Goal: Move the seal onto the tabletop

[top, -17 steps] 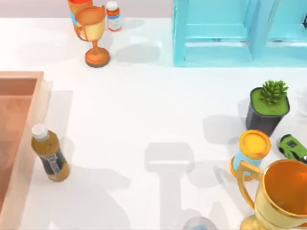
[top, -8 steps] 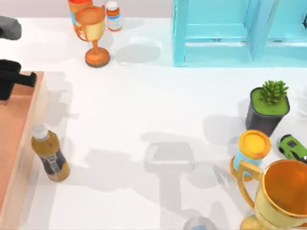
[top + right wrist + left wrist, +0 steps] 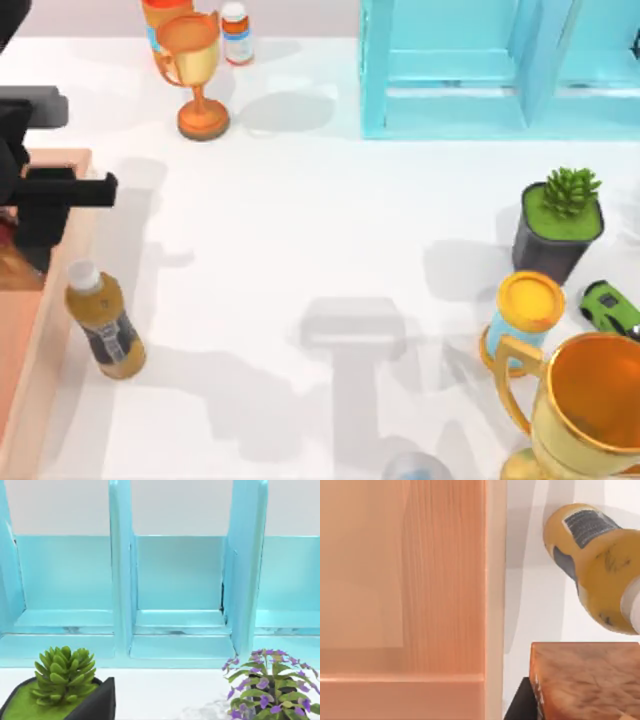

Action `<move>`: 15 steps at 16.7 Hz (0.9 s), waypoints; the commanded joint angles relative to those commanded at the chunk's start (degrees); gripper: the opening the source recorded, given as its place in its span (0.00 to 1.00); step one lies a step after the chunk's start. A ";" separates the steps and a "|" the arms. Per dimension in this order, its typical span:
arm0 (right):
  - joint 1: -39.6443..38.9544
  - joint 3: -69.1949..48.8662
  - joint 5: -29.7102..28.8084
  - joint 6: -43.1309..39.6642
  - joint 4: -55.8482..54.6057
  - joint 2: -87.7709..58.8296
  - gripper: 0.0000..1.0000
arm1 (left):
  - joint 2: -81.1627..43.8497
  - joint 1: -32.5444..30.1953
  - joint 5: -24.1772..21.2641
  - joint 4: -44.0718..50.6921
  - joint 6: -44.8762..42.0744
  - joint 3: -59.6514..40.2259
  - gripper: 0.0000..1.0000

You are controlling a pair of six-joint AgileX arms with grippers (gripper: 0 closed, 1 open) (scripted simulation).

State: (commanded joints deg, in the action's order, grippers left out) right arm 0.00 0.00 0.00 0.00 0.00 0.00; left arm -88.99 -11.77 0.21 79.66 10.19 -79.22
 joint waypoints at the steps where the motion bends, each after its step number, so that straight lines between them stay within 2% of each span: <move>1: 0.00 0.00 0.00 0.00 0.00 0.00 1.00 | -0.15 -0.06 -0.04 0.27 0.33 0.07 0.00; 8: 0.00 0.00 0.00 0.00 0.00 0.00 1.00 | 0.22 -0.53 -0.59 -0.18 0.93 -1.55 0.00; 15: 0.00 0.00 0.00 0.00 0.00 0.00 1.00 | -0.87 -6.24 -3.37 -5.26 5.51 -14.91 0.00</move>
State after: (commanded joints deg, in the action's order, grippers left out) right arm 0.00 0.00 0.00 0.00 0.00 0.00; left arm -89.86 -18.01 -3.16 74.40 15.70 -94.13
